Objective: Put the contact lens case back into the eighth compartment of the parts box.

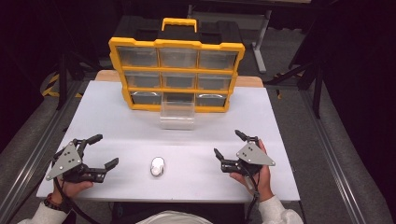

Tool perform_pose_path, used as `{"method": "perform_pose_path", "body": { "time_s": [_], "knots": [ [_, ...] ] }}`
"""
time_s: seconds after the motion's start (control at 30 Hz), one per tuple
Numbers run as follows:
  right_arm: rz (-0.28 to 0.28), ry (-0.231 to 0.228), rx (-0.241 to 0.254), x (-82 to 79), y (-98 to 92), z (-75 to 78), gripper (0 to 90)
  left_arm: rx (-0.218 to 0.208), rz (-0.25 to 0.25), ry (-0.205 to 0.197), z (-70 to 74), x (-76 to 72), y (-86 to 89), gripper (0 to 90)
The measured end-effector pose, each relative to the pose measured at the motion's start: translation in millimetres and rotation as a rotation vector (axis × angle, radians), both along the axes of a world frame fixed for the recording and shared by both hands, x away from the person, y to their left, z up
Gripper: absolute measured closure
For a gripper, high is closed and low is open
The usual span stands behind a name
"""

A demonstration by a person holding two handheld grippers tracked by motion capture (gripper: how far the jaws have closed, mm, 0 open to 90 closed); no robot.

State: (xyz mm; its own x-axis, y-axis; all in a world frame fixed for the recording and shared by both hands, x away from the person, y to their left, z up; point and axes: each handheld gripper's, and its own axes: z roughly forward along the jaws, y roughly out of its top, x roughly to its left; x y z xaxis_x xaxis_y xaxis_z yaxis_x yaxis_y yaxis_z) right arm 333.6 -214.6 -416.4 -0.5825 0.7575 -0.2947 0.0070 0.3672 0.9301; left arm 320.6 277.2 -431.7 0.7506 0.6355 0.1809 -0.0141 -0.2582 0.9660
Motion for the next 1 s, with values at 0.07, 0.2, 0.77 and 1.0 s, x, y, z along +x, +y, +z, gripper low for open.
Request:
{"method": "perform_pose_path", "body": {
  "time_s": [0.07,0.2,0.77,1.0],
  "knots": [
    [0.001,0.014,-0.009,1.6,1.1,-1.7,9.9,0.007,0.002,0.008,-0.8,0.4,-0.9,7.1],
    [0.022,0.025,-0.013,3.6,5.3,-1.0,10.0,0.006,0.004,0.019,-2.4,-0.8,0.1,6.5],
    [0.159,0.123,-0.058,14.4,36.0,0.6,8.5,0.058,-0.021,0.056,-11.2,4.5,-9.8,4.1],
    [0.297,0.216,-0.082,28.3,66.4,-4.0,8.3,0.082,-0.019,0.073,-15.3,2.9,-11.5,4.1]
  ]
}}
